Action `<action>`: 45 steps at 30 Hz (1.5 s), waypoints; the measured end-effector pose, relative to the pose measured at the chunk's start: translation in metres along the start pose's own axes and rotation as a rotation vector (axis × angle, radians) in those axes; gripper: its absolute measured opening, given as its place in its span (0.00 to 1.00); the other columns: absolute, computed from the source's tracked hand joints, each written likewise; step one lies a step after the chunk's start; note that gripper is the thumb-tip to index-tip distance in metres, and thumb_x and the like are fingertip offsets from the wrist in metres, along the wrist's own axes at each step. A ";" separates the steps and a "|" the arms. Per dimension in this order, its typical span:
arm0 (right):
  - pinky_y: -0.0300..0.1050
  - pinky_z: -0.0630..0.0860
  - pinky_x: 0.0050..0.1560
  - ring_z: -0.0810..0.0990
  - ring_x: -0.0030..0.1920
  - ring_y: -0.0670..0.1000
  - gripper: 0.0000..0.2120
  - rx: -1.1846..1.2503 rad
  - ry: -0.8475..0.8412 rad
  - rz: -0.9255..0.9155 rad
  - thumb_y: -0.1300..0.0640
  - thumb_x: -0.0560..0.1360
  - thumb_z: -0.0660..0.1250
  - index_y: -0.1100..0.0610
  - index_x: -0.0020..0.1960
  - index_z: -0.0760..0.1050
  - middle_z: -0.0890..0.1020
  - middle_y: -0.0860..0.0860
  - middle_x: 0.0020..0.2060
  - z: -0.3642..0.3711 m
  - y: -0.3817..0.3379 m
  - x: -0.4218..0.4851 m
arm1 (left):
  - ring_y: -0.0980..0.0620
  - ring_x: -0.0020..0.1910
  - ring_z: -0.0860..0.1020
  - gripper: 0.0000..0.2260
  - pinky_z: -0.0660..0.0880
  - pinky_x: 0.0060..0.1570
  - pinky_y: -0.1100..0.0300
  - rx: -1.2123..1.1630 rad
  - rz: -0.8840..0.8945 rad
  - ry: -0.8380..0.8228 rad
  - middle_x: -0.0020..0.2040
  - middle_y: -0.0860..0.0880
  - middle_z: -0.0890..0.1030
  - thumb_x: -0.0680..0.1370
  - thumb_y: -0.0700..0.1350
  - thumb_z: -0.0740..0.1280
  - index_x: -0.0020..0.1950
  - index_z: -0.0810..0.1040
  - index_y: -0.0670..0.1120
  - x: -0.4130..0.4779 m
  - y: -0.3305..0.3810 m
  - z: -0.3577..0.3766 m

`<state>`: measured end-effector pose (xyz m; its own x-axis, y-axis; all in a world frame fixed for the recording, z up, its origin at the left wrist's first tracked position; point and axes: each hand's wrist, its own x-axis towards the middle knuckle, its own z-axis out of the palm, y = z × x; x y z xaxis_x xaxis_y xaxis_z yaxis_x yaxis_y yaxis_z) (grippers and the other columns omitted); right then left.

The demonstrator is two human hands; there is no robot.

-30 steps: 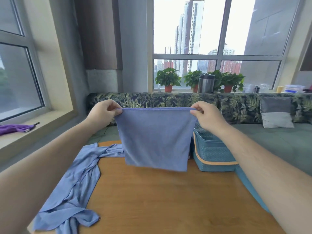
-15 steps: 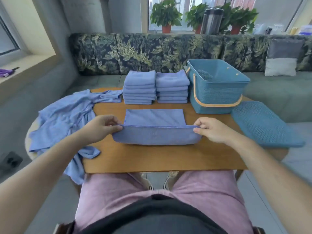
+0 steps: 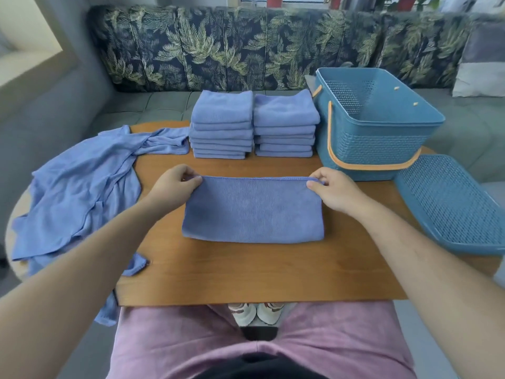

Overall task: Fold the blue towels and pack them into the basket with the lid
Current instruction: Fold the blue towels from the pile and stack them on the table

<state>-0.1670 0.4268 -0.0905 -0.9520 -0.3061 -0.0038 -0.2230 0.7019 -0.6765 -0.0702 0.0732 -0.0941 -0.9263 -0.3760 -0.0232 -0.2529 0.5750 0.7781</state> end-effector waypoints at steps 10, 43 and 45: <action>0.49 0.73 0.40 0.79 0.42 0.56 0.07 -0.078 0.088 0.107 0.53 0.81 0.63 0.55 0.46 0.73 0.79 0.51 0.37 0.046 0.018 0.052 | 0.48 0.48 0.74 0.05 0.72 0.48 0.55 0.228 0.071 0.096 0.47 0.47 0.77 0.81 0.42 0.64 0.50 0.78 0.43 0.049 -0.030 0.038; 0.57 0.39 0.80 0.40 0.81 0.56 0.29 -0.548 0.029 0.159 0.40 0.83 0.45 0.46 0.82 0.51 0.45 0.54 0.82 0.091 -0.002 0.017 | 0.50 0.81 0.38 0.31 0.34 0.77 0.48 0.754 0.169 -0.109 0.83 0.51 0.44 0.82 0.66 0.42 0.82 0.48 0.56 0.011 -0.031 0.064; 0.61 0.49 0.79 0.53 0.80 0.62 0.25 -0.545 0.231 -0.009 0.46 0.81 0.57 0.50 0.76 0.67 0.60 0.58 0.79 0.096 -0.023 0.006 | 0.51 0.81 0.40 0.26 0.36 0.78 0.48 0.712 0.311 -0.125 0.83 0.53 0.46 0.84 0.61 0.45 0.82 0.51 0.58 0.016 -0.019 0.068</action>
<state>-0.1475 0.3466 -0.1455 -0.9569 -0.2084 0.2023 -0.2486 0.9478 -0.1995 -0.0989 0.1055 -0.1516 -0.9978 -0.0613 0.0258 -0.0560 0.9836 0.1717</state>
